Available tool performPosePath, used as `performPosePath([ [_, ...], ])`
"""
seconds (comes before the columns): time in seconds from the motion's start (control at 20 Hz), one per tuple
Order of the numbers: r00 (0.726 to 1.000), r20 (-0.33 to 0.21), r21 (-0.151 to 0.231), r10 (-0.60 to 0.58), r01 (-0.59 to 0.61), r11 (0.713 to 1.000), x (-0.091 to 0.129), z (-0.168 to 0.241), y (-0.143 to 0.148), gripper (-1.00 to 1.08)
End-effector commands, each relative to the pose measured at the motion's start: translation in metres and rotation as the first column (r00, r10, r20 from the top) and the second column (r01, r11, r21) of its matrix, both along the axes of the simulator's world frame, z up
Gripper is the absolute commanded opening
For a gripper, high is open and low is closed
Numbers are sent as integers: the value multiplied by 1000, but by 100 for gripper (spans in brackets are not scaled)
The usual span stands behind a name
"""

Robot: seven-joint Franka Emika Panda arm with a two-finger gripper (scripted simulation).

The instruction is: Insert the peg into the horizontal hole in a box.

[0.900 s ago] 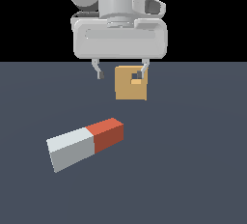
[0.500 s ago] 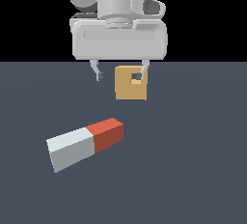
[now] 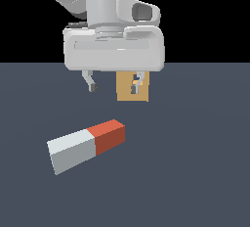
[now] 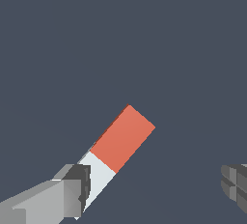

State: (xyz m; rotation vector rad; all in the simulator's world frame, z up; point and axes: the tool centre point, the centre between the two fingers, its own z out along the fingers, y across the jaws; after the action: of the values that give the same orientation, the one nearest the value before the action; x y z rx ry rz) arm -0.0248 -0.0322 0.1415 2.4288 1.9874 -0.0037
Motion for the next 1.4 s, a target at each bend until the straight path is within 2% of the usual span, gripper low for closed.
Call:
performPosePath([
  [0.0,997,0,0,-81,81,997,-8,-8,-10,100],
  [0.15,982,0,0,-191,191,982,-20,-18,-23,100],
  [0.3,954,0,1,-300,300,954,-34,-29,-34,100],
  [0.6,876,1,2,-482,482,876,-62,-48,-49,100],
  [0.95,796,0,3,-605,605,796,-84,-63,-56,100],
  [1.15,770,0,3,-639,639,770,-91,-67,-57,100],
  [1.35,762,0,4,-648,648,762,-92,-68,-56,100],
])
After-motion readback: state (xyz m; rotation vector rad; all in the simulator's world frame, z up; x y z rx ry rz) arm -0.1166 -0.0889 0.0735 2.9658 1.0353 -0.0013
